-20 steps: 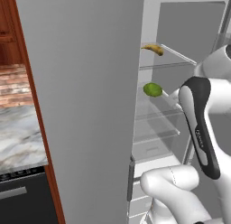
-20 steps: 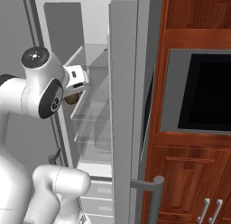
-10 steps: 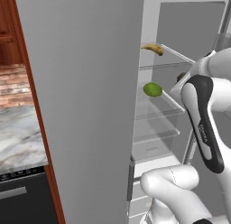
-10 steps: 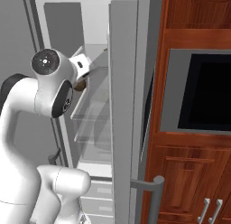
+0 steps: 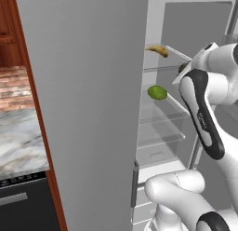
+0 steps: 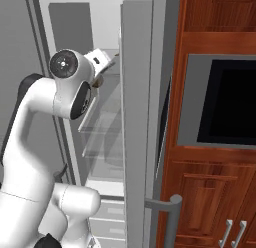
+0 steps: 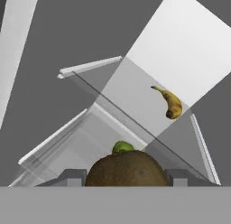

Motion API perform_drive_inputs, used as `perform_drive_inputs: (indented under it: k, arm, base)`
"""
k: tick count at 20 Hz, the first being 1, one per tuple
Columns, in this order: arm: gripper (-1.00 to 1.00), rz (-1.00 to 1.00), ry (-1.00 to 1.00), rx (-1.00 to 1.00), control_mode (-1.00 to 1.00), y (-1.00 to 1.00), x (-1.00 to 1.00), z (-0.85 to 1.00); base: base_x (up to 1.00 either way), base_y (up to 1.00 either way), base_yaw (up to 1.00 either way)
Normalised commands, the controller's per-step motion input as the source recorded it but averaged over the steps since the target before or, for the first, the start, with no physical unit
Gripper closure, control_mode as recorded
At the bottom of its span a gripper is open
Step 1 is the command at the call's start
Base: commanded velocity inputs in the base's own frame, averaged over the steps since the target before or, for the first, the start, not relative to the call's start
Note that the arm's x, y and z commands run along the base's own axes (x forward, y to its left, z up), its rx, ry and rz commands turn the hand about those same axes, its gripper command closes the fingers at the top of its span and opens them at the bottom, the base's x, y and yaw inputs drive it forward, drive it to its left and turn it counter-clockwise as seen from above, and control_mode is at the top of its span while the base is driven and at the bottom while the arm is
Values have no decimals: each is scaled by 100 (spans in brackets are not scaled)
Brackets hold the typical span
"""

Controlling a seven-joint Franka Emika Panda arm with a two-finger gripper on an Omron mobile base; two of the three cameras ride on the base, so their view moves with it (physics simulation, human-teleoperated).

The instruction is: Place the kiwi in the correct fridge rack based on whether it is a fruit or vegetable. Finally, close the fridge door.

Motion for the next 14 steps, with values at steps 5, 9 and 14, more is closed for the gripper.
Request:
perform_drive_inputs:
  k: [5,9,14]
  arm:
    - [100,0,0,-1,-100,-9,65,8]
    - [100,1,0,0,-100,-13,64,0]
    - [100,3,0,0,-100,-1,64,0]
  base:
    - [0,0,0]
    - [0,0,0]
    - [0,0,0]
